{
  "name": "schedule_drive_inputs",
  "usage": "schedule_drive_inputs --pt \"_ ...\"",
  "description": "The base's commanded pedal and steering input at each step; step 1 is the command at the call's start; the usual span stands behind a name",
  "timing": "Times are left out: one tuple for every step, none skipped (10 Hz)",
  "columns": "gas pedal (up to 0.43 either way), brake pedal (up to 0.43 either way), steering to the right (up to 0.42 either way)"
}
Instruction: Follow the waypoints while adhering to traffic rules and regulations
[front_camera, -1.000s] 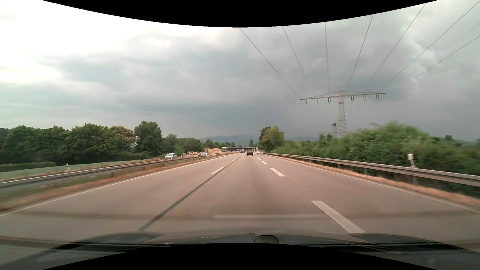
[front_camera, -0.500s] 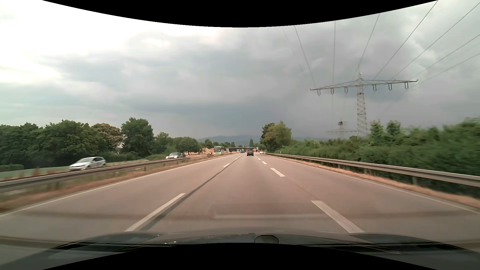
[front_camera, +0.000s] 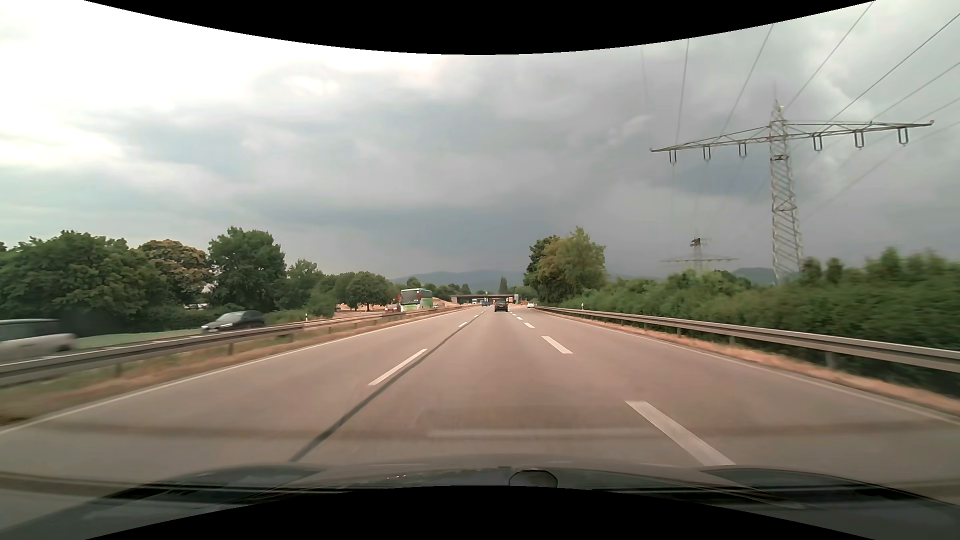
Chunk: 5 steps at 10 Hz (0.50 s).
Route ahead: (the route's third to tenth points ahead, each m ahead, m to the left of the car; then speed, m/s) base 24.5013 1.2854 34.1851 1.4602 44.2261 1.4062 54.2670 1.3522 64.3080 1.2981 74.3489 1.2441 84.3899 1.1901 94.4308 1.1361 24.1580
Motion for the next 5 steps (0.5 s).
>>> schedule_drive_inputs --pt "0.197 0.000 -0.002" --pt "0.197 0.000 -0.002" --pt "0.197 0.000 -0.002" --pt "0.197 0.000 -0.001" --pt "0.197 0.000 -0.002"
